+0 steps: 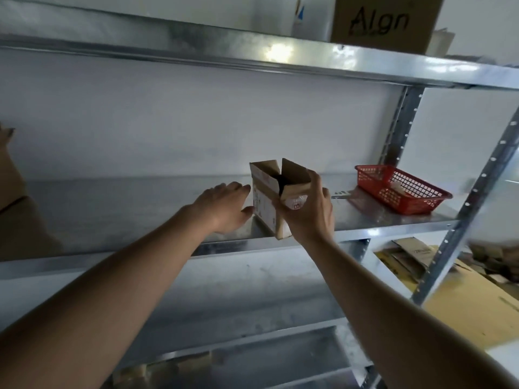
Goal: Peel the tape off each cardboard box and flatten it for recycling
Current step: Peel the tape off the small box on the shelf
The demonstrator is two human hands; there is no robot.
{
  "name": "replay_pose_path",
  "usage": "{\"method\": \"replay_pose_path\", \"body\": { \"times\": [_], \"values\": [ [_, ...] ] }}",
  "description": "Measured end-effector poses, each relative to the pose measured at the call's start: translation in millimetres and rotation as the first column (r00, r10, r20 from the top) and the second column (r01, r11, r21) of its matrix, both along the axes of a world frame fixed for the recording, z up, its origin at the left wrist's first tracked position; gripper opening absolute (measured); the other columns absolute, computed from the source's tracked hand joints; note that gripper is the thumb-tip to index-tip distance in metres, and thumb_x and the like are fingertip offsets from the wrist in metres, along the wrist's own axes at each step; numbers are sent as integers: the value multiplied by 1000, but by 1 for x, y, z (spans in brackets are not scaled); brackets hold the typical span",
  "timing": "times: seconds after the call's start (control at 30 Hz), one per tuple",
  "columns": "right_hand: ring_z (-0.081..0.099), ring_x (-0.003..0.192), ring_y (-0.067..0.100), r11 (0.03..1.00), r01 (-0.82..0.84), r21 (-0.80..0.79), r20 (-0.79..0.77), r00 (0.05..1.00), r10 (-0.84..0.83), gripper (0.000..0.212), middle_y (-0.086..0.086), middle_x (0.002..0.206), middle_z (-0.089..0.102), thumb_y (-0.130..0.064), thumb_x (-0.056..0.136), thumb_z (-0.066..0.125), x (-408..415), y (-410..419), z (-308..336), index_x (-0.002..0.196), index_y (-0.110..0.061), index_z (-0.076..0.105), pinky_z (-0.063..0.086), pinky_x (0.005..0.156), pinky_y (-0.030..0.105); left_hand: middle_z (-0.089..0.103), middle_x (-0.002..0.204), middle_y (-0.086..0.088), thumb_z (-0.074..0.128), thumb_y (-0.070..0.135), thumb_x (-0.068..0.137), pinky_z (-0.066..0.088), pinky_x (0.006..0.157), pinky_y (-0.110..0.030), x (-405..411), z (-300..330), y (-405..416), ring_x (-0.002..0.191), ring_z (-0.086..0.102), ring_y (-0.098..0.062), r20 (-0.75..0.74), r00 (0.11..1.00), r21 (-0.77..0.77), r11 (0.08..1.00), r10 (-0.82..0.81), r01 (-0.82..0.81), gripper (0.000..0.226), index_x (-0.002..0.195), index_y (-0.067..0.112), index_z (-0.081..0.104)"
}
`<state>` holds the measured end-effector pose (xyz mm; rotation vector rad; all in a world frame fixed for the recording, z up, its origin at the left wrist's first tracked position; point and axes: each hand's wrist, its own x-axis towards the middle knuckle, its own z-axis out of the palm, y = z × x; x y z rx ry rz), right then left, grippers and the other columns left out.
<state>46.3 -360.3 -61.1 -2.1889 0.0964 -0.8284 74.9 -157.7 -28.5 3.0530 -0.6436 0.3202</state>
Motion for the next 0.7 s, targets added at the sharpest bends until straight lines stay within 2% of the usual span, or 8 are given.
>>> {"method": "replay_pose_path", "body": {
  "times": [0.13, 0.37, 0.5, 0.57, 0.6, 0.63, 0.67, 0.7],
  "values": [
    [46, 95, 14, 1000, -12, 0, -17, 1000, 12, 92, 4, 126, 57, -52, 73, 87, 9, -40, -5, 146, -40, 32, 42, 71, 33, 44, 157, -7, 42, 53, 105, 47, 108, -49, 10, -1, -44, 138, 49, -32, -21, 1000, -2, 1000, -4, 4, 63, 157, 20, 33],
    [55, 110, 20, 999, -36, 9, 15, 999, 36, 93, 5, 131, 53, -54, 74, 87, 46, -87, -8, 147, -35, 33, 50, 77, 36, 46, 156, -8, 43, 51, 106, 50, 105, -50, 49, -7, -95, 135, 52, -34, -49, 999, 32, 999, -17, 18, 63, 159, 20, 32],
    [55, 109, 19, 998, -55, -32, -13, 998, 54, 85, 4, 133, 52, -53, 75, 88, 75, -106, -10, 141, -29, 41, 42, 69, 23, 50, 151, -8, 44, 51, 105, 51, 101, -47, 84, -12, -113, 129, 56, -32, -68, 997, 18, 1000, -25, 26, 62, 158, 19, 34],
    [56, 117, 23, 991, -55, -122, -36, 998, 51, 76, 5, 141, 47, -50, 76, 89, 86, -114, -7, 136, -25, 50, 46, 73, 19, 50, 150, -7, 45, 51, 105, 52, 98, -44, 101, -14, -119, 125, 58, -31, -84, 996, 6, 1000, -23, 23, 64, 159, 20, 32],
    [53, 129, 29, 977, -38, -212, -49, 998, 28, 75, 8, 150, 41, -49, 76, 88, 90, -118, -4, 137, -23, 53, 52, 84, 25, 50, 150, -7, 46, 51, 105, 51, 98, -44, 109, -14, -122, 126, 58, -30, -96, 995, 1, 1000, -20, 20, 65, 160, 19, 31],
    [42, 142, 35, 942, -19, -336, -59, 998, -1, 77, 11, 160, 30, -51, 78, 86, 93, -122, 1, 140, -22, 54, 54, 98, 37, 49, 150, -6, 48, 50, 105, 50, 100, -44, 116, -15, -125, 127, 57, -30, -110, 994, -9, 1000, -15, 14, 65, 159, 19, 32],
    [27, 153, 38, 879, -7, -477, -54, 998, -21, 78, 11, 168, 19, -54, 79, 84, 94, -125, 5, 143, -22, 54, 49, 107, 46, 49, 150, -6, 49, 49, 104, 49, 101, -44, 123, -15, -126, 129, 56, -30, -126, 992, -19, 1000, -6, 4, 64, 158, 19, 34],
    [15, 158, 36, 801, -9, -598, -33, 999, -13, 73, 10, 172, 12, -53, 80, 82, 96, -128, 11, 141, -22, 57, 42, 114, 49, 49, 149, -6, 51, 48, 103, 49, 103, -44, 129, -16, -128, 130, 55, -30, -143, 990, -27, 1000, -1, -3, 63, 157, 20, 36]
  ]
}}
